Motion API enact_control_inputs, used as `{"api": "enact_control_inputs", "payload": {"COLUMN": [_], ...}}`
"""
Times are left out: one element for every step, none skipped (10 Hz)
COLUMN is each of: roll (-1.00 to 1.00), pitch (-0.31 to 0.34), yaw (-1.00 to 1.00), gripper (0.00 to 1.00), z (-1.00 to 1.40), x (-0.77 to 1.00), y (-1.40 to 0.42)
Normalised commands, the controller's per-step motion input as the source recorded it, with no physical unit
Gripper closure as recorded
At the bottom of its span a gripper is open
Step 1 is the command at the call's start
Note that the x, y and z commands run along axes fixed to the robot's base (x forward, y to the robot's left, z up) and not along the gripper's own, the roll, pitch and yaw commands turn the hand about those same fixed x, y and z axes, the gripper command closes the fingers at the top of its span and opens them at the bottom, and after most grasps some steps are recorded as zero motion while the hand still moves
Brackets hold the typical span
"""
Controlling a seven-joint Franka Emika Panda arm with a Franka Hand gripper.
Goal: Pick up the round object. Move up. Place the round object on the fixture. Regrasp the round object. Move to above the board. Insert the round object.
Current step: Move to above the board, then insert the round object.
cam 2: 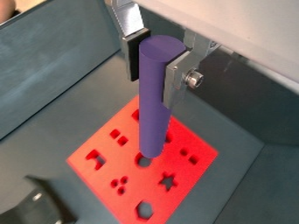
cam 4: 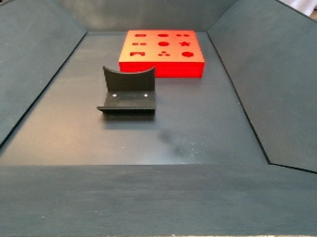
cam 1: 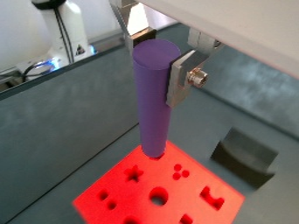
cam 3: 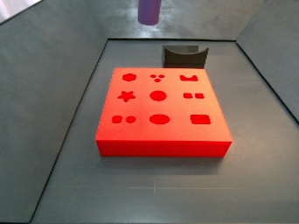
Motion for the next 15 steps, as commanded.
{"api": "enact_control_inputs", "payload": {"roll": [-0.35,-0.23,-0.03,0.0,-0.09,-0.13,-0.09,-0.12,-0.15,-0.01,-0.08,-0.11,-0.12,-0.08,-0.05], "pitch": [-0.097,-0.072,0.0,-0.033,-0.043,-0.004,-0.05,-0.161,-0.123,-0.053,-0.1,-0.113,-0.08,-0.054,-0.053], "yaw": [-0.01,-0.01,-0.13,-0.12,-0.11,-0.14,-0.17,-0.24,-0.23,-0.11,-0.03,-0.01,-0.01,0.0,0.0], "gripper": [1.0,1.0,1.0,1.0,1.0,1.0,1.0,1.0,1.0,1.0,1.0,1.0,1.0,1.0,1.0], "z": [0.0,0.0,-1.0,-1.0,-0.9,-0.79,-0.82,-0.72,-0.68,-0.53,-0.5,-0.52,-0.42,-0.32,-0.29], "x": [-0.07,-0.05,0.31,0.28,0.3,0.31,0.23,0.16,0.23,-0.03,0.0,0.0,0.0,0.0,-0.04], "y": [0.03,0.02,0.12,0.08,0.15,0.14,0.05,0.0,0.11,0.24,0.23,0.17,0.12,0.06,0.0]}}
